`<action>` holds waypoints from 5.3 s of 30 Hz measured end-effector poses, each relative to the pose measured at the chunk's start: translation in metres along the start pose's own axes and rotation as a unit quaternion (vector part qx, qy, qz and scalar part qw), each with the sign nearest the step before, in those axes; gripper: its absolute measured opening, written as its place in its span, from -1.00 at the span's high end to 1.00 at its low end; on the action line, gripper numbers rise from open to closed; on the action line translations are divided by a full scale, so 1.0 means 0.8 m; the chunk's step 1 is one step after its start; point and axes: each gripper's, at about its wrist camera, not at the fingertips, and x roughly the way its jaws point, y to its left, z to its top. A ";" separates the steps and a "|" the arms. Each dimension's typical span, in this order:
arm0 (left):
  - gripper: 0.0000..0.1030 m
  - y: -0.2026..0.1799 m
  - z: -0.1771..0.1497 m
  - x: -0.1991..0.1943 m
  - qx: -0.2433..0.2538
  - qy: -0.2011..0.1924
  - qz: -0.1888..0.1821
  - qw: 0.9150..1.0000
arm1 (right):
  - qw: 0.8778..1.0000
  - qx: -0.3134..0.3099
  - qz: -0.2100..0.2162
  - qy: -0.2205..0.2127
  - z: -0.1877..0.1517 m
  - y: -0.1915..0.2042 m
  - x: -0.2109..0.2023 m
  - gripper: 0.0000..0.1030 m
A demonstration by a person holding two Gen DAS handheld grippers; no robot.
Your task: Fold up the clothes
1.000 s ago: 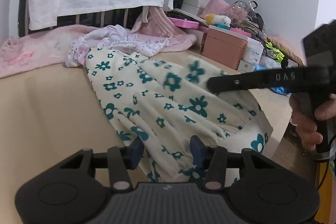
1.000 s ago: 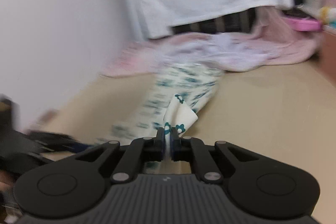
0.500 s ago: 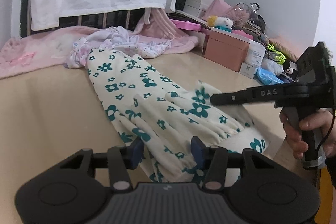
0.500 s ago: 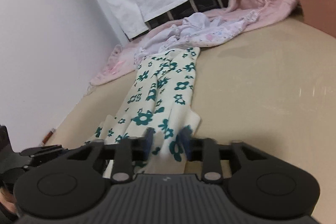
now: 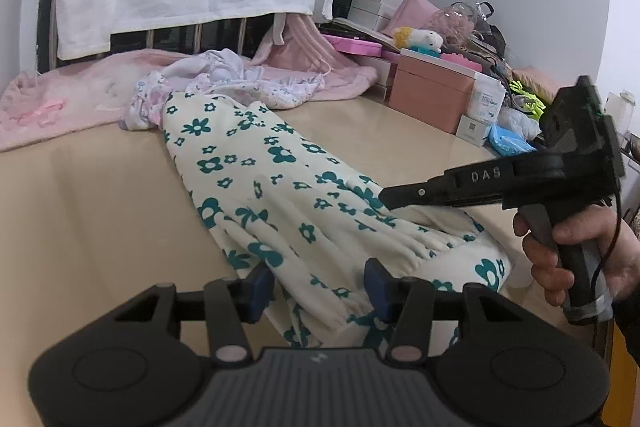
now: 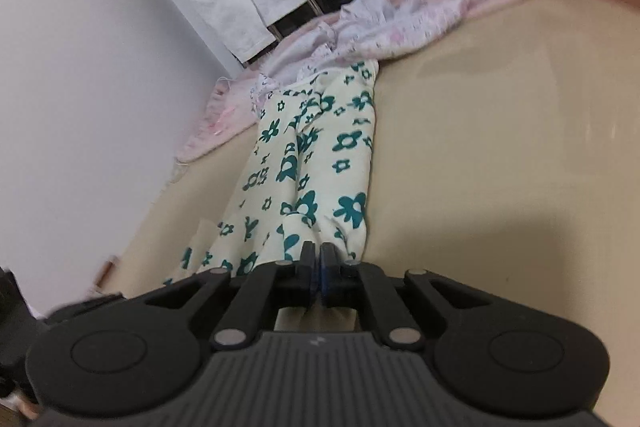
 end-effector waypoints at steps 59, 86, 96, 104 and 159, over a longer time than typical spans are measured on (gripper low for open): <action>0.54 -0.078 -0.073 -0.056 0.239 -0.042 -0.070 0.968 | 0.880 -0.164 0.350 0.276 0.007 0.012 -0.079 0.18; 0.58 0.018 -0.032 -0.068 -0.061 0.094 -0.224 0.968 | 0.838 -0.480 0.257 0.024 -0.077 0.040 -0.105 0.31; 0.56 0.087 -0.001 -0.031 -0.241 0.102 -0.248 0.933 | 0.894 0.001 0.363 0.264 0.023 -0.029 0.011 0.34; 0.55 0.093 0.007 -0.010 -0.259 0.113 -0.204 0.937 | 0.917 0.066 0.300 0.256 0.025 -0.036 0.027 0.39; 0.27 -0.020 -0.007 -0.038 -0.045 -0.095 0.094 0.990 | 0.980 -0.196 -0.032 -0.032 -0.030 0.072 -0.066 0.41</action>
